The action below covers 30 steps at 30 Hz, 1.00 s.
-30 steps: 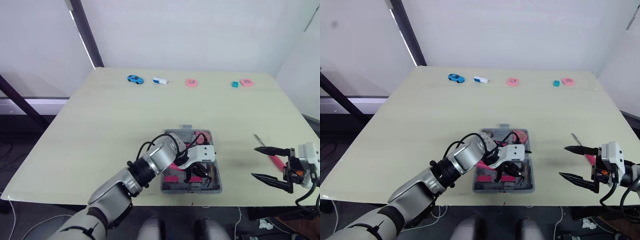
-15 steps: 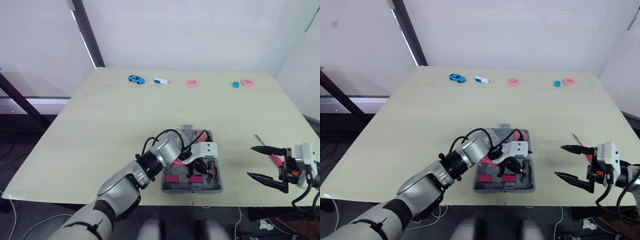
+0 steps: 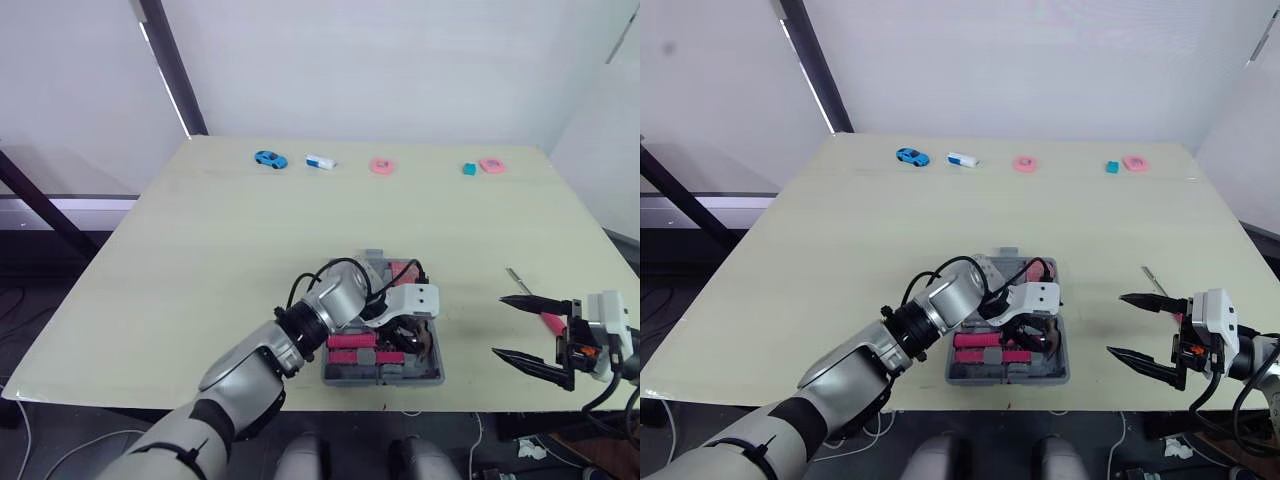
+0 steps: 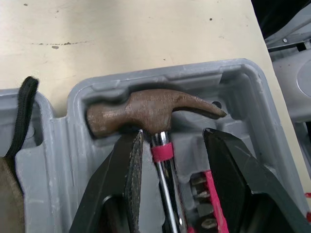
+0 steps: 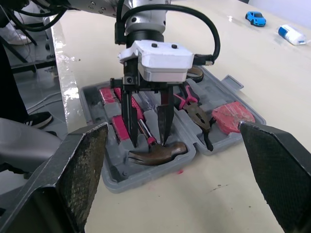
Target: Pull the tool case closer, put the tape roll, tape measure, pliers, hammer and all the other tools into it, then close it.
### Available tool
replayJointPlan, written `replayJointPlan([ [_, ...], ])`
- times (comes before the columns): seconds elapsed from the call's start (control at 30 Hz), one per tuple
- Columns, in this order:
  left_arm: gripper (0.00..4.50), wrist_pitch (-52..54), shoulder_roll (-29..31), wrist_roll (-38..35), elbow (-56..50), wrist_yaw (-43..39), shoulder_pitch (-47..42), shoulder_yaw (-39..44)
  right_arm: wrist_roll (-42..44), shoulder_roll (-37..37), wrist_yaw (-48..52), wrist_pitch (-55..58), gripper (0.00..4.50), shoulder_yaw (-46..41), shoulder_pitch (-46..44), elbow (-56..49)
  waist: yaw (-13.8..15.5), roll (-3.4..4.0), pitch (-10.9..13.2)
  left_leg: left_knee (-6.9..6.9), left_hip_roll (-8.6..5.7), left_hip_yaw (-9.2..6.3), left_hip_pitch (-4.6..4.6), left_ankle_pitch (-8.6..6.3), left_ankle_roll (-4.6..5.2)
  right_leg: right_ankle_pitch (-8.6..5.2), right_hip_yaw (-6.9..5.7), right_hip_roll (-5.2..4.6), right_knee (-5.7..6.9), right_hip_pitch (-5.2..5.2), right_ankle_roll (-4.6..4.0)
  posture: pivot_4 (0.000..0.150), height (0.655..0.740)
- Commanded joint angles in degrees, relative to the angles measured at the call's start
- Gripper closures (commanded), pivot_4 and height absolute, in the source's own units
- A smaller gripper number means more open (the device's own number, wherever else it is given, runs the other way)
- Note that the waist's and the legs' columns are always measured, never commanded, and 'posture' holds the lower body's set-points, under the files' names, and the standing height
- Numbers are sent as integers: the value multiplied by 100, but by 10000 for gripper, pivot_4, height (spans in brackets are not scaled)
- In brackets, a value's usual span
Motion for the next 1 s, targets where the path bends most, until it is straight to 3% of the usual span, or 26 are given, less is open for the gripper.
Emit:
replayJointPlan([
  [0.03,24131,13,107,-213,-510,-128,-177,418,36,17,33,-101,0,-37,-46,-29,1,0,0,0,0,0,0,0,0,0,0,0,0,0,0,1500,7395],
  [0.3,24131,-298,394,-1031,-1046,-245,292,1344,40,69,46,-128,0,-33,-85,-2,-2,3,-2,0,1,0,1,0,0,3,0,0,1,0,5,1500,7395],
  [0.4,32654,-1176,420,-1549,-1094,-283,776,1977,34,91,52,-137,0,-21,-110,13,-11,4,-2,1,3,1,4,0,0,4,1,0,5,0,6,1500,7395],
  [0.47,43140,-1417,632,-1587,-1114,-289,1099,2098,40,104,61,-138,0,-11,-151,36,-10,5,-2,1,5,1,7,0,0,5,1,1,9,0,5,1500,7395],
  [0.5,44633,-1451,716,-1590,-1119,-301,1206,2105,41,107,66,-140,0,-6,-169,50,-7,5,-2,4,5,1,8,1,0,5,1,1,16,0,5,1500,7395],
  [0.7,44633,-2021,1082,-1456,-869,-453,1665,2030,23,108,110,-189,0,66,-295,173,22,6,-1,46,5,1,1,0,0,-2,0,-1,45,1,-4,1500,7395],
  [1.0,44633,-2755,969,-977,187,-187,1705,1818,1,92,181,-234,0,102,-374,275,7,6,-1,64,4,1,8,1,1,-2,8,3,72,1,-4,1500,7395],
])
